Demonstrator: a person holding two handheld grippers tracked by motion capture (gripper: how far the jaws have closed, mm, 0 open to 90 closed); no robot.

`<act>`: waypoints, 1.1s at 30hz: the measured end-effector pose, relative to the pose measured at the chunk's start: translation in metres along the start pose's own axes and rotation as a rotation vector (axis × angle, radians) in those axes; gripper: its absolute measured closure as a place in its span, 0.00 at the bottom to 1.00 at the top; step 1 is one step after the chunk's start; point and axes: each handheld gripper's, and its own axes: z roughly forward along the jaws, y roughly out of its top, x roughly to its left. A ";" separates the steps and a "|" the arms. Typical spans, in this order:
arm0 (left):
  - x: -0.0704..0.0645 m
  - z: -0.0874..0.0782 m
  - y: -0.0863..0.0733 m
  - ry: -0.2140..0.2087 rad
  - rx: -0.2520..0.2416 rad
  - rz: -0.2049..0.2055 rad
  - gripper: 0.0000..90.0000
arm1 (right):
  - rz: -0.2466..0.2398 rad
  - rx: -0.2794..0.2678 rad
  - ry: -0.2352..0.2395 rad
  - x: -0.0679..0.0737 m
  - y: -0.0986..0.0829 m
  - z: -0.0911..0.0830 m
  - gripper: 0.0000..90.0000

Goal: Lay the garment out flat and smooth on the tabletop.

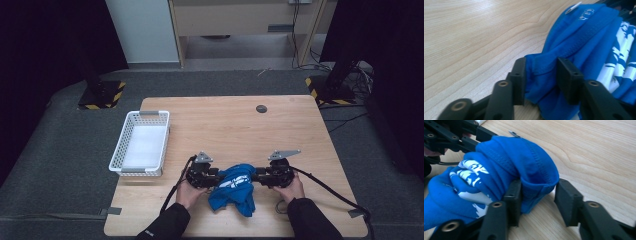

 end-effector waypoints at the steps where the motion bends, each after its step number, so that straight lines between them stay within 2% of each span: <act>1: -0.001 0.000 0.000 -0.003 0.001 0.000 0.72 | -0.007 -0.003 -0.001 0.001 0.000 0.001 0.69; 8: -0.005 0.000 -0.001 0.004 0.013 0.018 0.89 | -0.027 0.004 -0.012 0.008 0.001 0.002 0.85; 13: -0.008 -0.002 0.000 0.017 0.006 0.033 0.93 | -0.032 0.005 -0.008 0.009 0.001 0.001 0.90; 16: -0.009 -0.007 0.002 0.032 -0.019 0.037 0.94 | -0.028 0.001 -0.018 0.010 0.002 -0.001 0.91; 20: -0.011 -0.020 0.009 0.058 -0.072 0.042 0.94 | -0.022 -0.049 -0.039 0.011 0.006 -0.009 0.91; 25: -0.018 -0.035 0.018 0.089 -0.131 0.079 0.94 | -0.016 -0.125 -0.083 0.018 0.015 -0.022 0.92; 33: -0.029 -0.048 0.029 0.111 -0.170 0.128 0.94 | -0.057 -0.177 -0.133 0.027 0.026 -0.039 0.92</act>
